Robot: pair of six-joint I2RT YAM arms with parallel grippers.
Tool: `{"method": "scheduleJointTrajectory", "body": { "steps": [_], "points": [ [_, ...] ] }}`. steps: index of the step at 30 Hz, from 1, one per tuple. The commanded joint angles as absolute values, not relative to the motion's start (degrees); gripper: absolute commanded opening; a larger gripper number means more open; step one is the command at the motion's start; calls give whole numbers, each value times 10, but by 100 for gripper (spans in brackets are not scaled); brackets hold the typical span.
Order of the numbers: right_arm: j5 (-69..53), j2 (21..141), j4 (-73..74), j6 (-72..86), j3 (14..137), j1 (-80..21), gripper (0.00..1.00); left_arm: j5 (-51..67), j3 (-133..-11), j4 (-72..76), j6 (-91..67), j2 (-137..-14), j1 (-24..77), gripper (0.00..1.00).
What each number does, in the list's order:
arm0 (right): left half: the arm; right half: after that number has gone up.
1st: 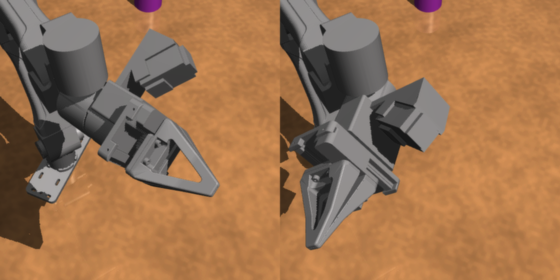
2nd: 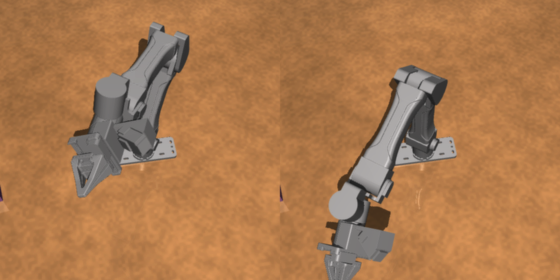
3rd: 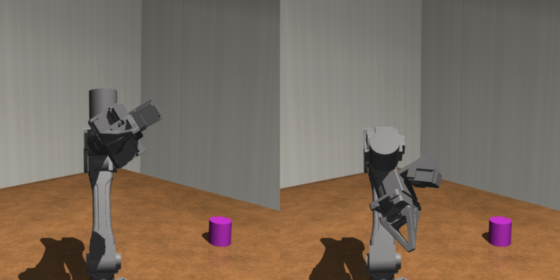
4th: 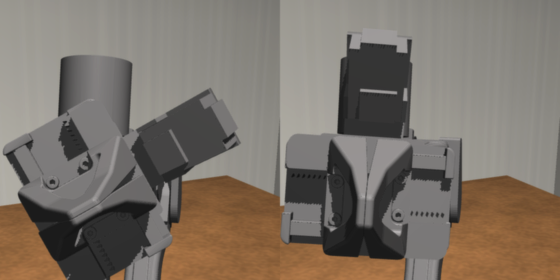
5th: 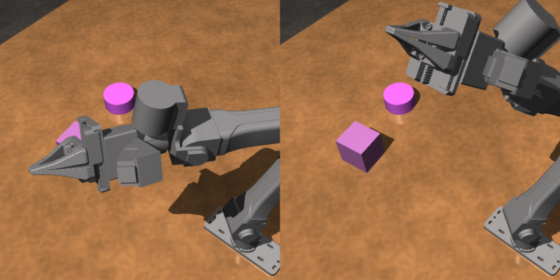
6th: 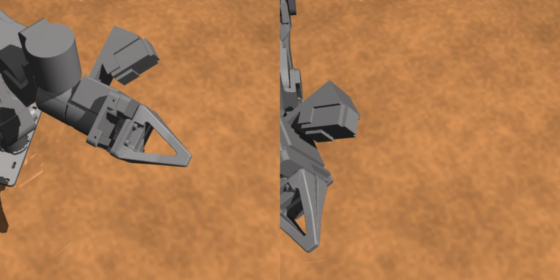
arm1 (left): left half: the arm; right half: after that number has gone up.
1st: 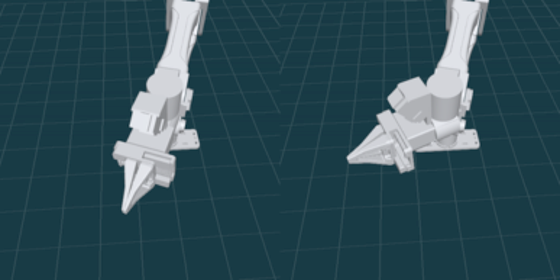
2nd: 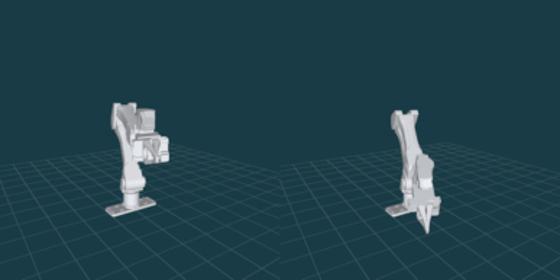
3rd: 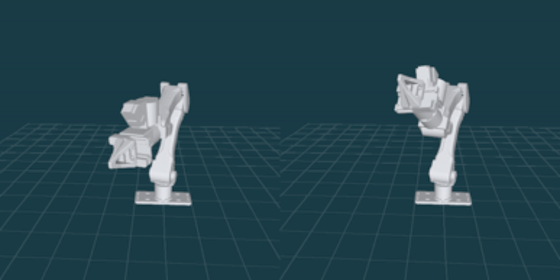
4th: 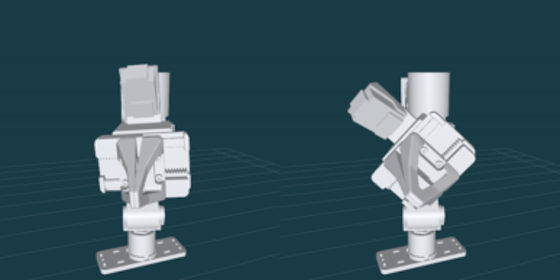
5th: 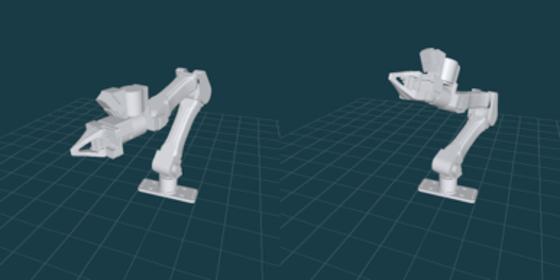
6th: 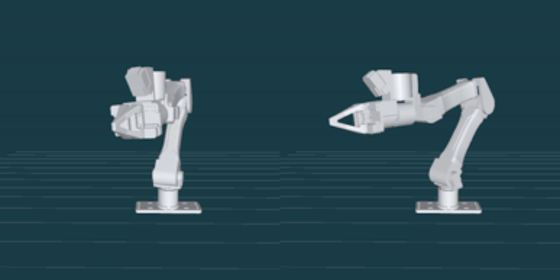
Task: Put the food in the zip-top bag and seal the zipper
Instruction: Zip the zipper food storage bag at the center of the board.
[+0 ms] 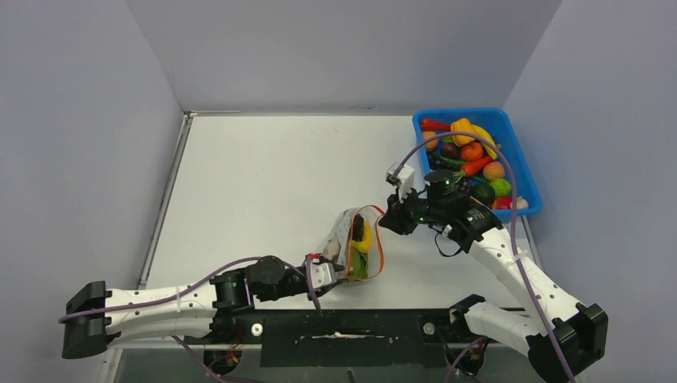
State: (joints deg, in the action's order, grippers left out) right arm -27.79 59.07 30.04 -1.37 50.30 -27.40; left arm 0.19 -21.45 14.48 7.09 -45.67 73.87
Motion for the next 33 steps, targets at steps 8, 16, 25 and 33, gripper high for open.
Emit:
{"method": "scheduleJointTrajectory", "body": {
  "steps": [8, 16, 25, 33],
  "points": [
    [-284, 544, 329, -82, 519, -269, 0, -175, -252, 160, 81, -384, 751, 0],
    [-302, 477, 399, -209, 511, -267, 0, -368, -337, 14, 32, -328, 751, 0],
    [-309, 479, 429, -233, 525, -266, 0, -472, -357, -69, -34, -323, 750, 0],
    [-344, 467, 382, -229, 519, -262, 6, -483, -349, -102, -68, -294, 751, 0]
  ]
}}
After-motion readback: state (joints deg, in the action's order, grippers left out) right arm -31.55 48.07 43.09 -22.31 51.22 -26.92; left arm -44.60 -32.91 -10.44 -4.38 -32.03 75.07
